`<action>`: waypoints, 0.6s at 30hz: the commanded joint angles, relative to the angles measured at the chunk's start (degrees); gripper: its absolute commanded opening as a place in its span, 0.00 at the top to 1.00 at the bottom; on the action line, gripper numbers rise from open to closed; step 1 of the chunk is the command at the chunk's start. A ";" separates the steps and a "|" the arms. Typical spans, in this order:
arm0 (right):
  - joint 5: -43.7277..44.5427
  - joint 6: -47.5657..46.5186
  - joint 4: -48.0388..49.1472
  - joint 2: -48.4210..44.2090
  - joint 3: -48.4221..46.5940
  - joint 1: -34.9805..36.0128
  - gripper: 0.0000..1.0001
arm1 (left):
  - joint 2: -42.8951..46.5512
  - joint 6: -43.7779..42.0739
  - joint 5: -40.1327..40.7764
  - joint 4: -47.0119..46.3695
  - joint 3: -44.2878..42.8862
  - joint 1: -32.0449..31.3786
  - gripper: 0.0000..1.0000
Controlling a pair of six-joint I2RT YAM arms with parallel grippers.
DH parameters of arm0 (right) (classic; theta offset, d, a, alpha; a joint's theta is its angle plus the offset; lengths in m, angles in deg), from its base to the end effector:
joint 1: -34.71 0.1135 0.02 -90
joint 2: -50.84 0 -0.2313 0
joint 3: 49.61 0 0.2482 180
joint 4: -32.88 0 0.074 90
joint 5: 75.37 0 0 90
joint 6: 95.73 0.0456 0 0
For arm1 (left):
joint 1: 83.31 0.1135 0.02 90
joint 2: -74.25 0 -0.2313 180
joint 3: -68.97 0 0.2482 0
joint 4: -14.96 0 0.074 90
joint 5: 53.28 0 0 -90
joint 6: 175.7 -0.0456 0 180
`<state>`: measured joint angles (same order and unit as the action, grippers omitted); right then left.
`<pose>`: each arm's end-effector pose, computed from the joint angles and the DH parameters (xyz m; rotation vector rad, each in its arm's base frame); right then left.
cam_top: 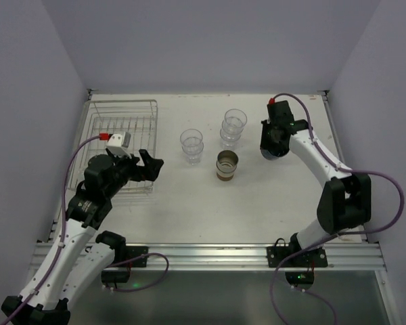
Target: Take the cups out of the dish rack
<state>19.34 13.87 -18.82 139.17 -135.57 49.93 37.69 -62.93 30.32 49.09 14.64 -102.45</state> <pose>0.3207 0.0834 0.2377 0.1297 2.5126 0.1453 0.1732 -0.0655 0.2934 0.0193 1.8992 -0.6072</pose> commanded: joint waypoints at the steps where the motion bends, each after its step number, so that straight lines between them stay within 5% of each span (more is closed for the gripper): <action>1: 0.92 -3.86 0.01 4.81 -9.49 -1.68 1.00 | 0.08 -2.55 1.73 0.16 0.52 0.24 0.00; 8: -1.72 -5.35 -1.31 20.54 -16.89 -3.53 1.00 | -0.44 -3.34 4.54 0.69 0.26 0.24 0.00; 15: -2.16 -6.15 -1.49 26.36 -20.23 -4.33 1.00 | -1.76 -3.25 5.25 0.86 0.17 0.24 0.00; 18: -2.08 -6.24 -1.40 27.06 -20.23 -4.41 0.91 | -2.03 -3.08 6.04 1.04 0.08 0.24 0.00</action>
<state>17.51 9.26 -19.76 166.12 -152.81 45.93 35.77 -64.48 34.58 50.06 15.23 -102.45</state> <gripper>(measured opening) 0.156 0.997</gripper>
